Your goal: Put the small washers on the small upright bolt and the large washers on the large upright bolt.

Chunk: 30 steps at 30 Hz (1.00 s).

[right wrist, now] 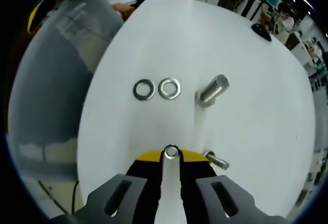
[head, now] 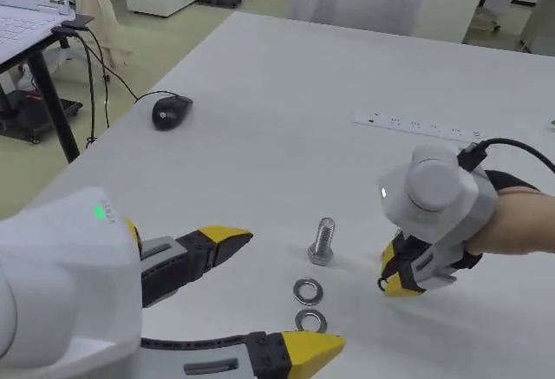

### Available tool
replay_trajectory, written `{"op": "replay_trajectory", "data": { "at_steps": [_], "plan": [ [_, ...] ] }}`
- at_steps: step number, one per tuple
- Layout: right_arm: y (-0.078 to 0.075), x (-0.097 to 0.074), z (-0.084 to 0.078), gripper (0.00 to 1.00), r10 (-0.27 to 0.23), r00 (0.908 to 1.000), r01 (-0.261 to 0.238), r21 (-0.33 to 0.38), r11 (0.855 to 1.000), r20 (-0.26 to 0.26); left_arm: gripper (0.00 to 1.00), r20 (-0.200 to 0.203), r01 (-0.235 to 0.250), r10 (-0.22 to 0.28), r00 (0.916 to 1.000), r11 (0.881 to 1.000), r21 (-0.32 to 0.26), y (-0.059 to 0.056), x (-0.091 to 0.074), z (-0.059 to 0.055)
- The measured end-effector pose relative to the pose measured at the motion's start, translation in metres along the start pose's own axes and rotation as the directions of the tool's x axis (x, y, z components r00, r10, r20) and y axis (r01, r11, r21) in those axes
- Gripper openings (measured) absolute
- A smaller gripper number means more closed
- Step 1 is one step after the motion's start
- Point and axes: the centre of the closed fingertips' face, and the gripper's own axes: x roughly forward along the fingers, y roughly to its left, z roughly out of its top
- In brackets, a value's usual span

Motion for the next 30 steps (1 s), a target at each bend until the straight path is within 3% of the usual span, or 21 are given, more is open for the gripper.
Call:
{"op": "replay_trajectory", "data": {
  "at_steps": [6,15,30],
  "plan": [
    [-0.016,-0.023,-0.014,0.12,-0.055,0.9985,0.055,0.046,0.997,-0.002,0.69,0.0,0.01,-0.01,1.0,1.0,0.007,-0.002,0.001,0.001],
    [-0.041,-0.045,-0.01,0.12,-0.126,0.992,0.126,0.052,0.991,-0.007,0.69,0.006,0.013,-0.013,0.9999,1.0,0.009,-0.003,0.001,0.002],
    [-0.05,-0.032,-0.001,0.12,-0.091,0.9956,0.091,0.012,0.996,-0.021,0.69,0.005,-0.015,0.015,0.9999,1.0,-0.013,0.004,-0.001,0.001]
  ]
}}
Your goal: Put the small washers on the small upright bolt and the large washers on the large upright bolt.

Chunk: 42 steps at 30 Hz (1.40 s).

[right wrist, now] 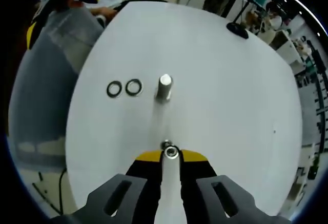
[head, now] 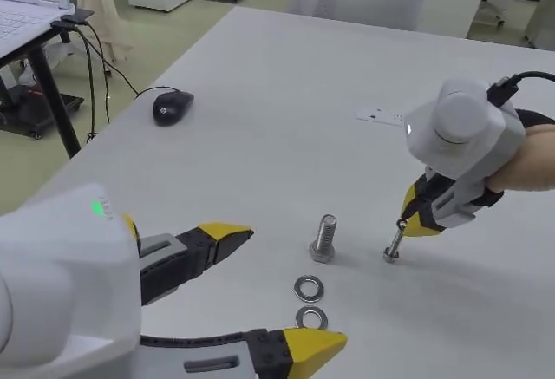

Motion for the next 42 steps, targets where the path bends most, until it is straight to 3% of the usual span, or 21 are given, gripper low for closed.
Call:
{"op": "replay_trajectory", "data": {
  "at_steps": [14,26,35,42],
  "plan": [
    [0.0,0.018,-0.005,0.13,0.012,0.9996,-0.013,-0.016,1.0,-0.025,0.69,-0.011,-0.003,0.003,0.9999,1.0,-0.01,0.001,0.0,-0.004],
    [0.001,0.046,-0.016,0.13,0.035,0.9988,-0.035,0.0,0.999,-0.034,0.69,-0.018,-0.019,0.018,0.9997,1.0,-0.02,0.005,-0.004,-0.008],
    [-0.001,0.049,-0.019,0.16,0.032,0.9991,-0.032,-0.001,0.999,-0.027,0.69,-0.019,-0.02,0.02,0.9996,1.0,-0.021,0.006,-0.001,-0.007],
    [0.003,0.037,-0.022,0.16,0.022,0.9996,-0.022,0.022,1.0,-0.018,0.69,-0.021,-0.018,0.018,0.9996,1.0,-0.015,0.005,-0.001,-0.007]
  ]
}}
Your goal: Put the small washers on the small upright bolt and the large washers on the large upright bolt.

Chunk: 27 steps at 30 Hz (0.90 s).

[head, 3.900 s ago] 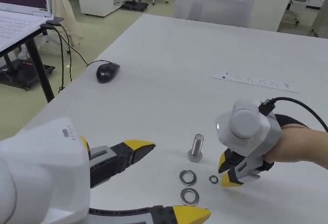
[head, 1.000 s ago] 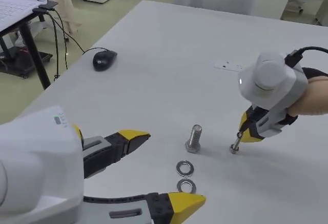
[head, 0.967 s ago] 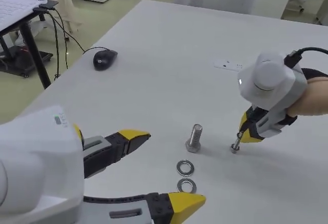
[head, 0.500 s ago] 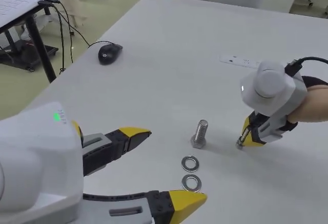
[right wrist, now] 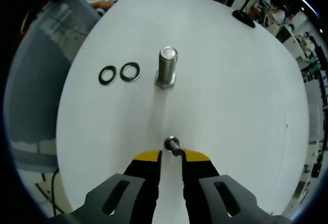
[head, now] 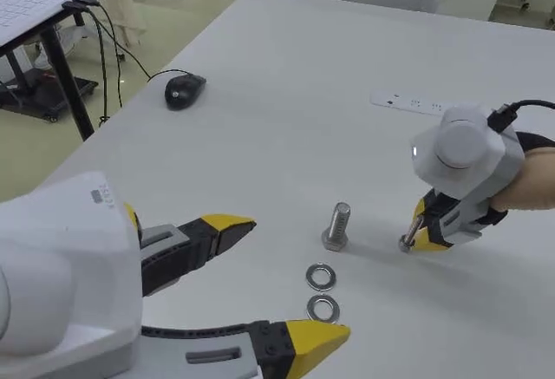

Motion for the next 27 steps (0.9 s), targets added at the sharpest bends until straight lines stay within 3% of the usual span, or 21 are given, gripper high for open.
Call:
{"op": "replay_trajectory", "data": {
  "at_steps": [5,14,20,27],
  "plan": [
    [0.008,-0.01,-0.005,0.16,-0.01,1.0,0.01,0.018,1.0,-0.001,0.69,0.005,0.011,-0.011,0.9999,1.0,0.012,-0.004,0.0,0.003],
    [0.042,-0.026,0.004,0.16,0.025,0.9993,-0.026,0.032,0.999,0.027,0.69,-0.004,0.031,-0.031,0.9995,0.999,0.039,-0.011,0.0,0.001],
    [0.07,-0.026,0.026,0.17,0.077,0.996,-0.076,-0.019,0.997,0.047,0.7,0.014,0.039,-0.04,0.9991,0.998,0.053,-0.018,-0.005,0.007],
    [0.091,-0.007,0.064,0.19,0.105,0.9909,-0.1,-0.06,0.993,0.084,0.7,0.028,0.04,-0.042,0.9987,0.997,0.065,-0.022,-0.014,0.01]
  ]
}}
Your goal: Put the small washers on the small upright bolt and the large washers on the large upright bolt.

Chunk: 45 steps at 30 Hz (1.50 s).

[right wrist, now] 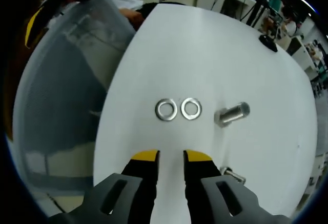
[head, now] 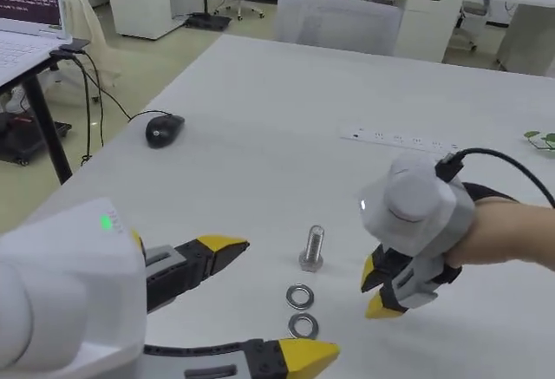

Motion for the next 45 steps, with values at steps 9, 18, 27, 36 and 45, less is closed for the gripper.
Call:
{"op": "replay_trajectory", "data": {
  "at_steps": [9,18,27,36,45],
  "plan": [
    [0.008,0.032,0.022,0.25,0.021,0.9998,-0.021,0.012,1.0,0.006,0.7,0.023,-0.003,0.003,0.9997,1.0,0.0,-0.003,-0.009,0.006],
    [0.006,0.046,0.03,0.34,-0.001,1.0,0.001,0.011,1.0,0.004,0.69,0.026,-0.009,0.009,0.9996,1.0,0.001,0.0,-0.014,0.006],
    [0.01,0.048,0.042,0.32,0.024,0.9993,-0.023,-0.029,0.999,0.028,0.69,0.033,-0.012,0.012,0.9994,1.0,-0.008,0.004,-0.012,0.005],
    [0.008,0.047,0.039,0.25,0.036,0.9994,-0.036,-0.083,0.996,-0.003,0.69,0.033,-0.014,0.015,0.9994,1.0,-0.02,0.007,-0.009,0.003],
    [0.008,0.047,0.041,0.23,0.028,0.9996,-0.028,-0.078,0.997,-0.001,0.69,0.027,-0.018,0.018,0.9995,1.0,-0.022,0.006,-0.007,0.002]
  ]
}}
